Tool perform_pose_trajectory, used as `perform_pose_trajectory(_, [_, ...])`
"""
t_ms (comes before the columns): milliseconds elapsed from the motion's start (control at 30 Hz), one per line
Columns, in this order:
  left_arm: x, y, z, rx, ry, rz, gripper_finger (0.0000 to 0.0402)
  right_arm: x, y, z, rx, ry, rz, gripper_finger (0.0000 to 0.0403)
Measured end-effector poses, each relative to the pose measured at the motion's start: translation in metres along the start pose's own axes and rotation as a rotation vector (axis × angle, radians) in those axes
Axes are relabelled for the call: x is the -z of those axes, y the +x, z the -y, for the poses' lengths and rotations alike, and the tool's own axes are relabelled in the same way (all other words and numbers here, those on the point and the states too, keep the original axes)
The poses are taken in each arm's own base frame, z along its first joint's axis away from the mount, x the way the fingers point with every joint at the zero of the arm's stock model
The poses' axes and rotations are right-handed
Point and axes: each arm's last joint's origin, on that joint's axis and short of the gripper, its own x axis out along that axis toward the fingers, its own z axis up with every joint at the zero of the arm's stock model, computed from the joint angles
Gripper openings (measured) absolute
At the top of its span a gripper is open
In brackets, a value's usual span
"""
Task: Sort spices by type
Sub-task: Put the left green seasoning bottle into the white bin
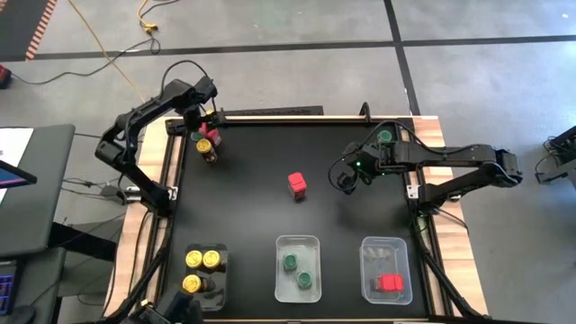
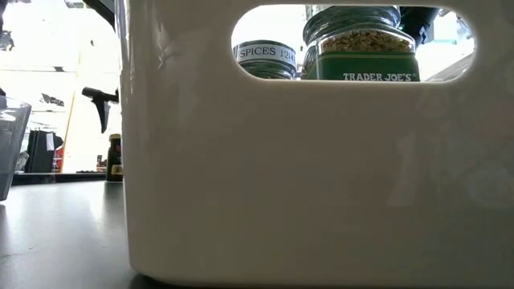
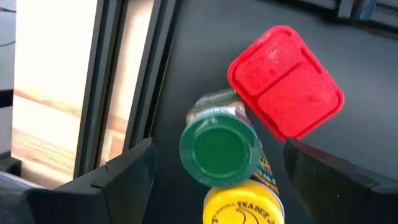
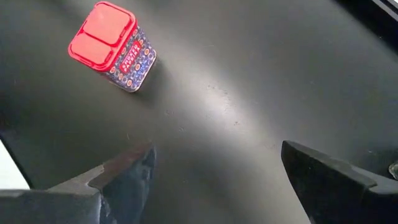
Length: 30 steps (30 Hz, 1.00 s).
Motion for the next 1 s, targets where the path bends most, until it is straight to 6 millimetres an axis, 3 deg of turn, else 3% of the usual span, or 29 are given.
perform_pose_trajectory(200, [0.000,0.001,0.000,-0.002,-0.053,0.000,0.0331,0.000,0.000,0.000,0.003,-0.006,-0.005,0.0373])
perform_pose_trajectory(467, [0.010,0.016,0.000,-0.042,-0.156,-0.013,0.0331,0.001,0.000,0.000,0.002,-0.026,-0.005,0.0373])
perform_pose_trajectory(1000, [0.016,0.034,-0.002,-0.064,-0.190,-0.018,0.0331,0.010,-0.003,-0.010,-0.015,-0.122,-0.035,0.0373])
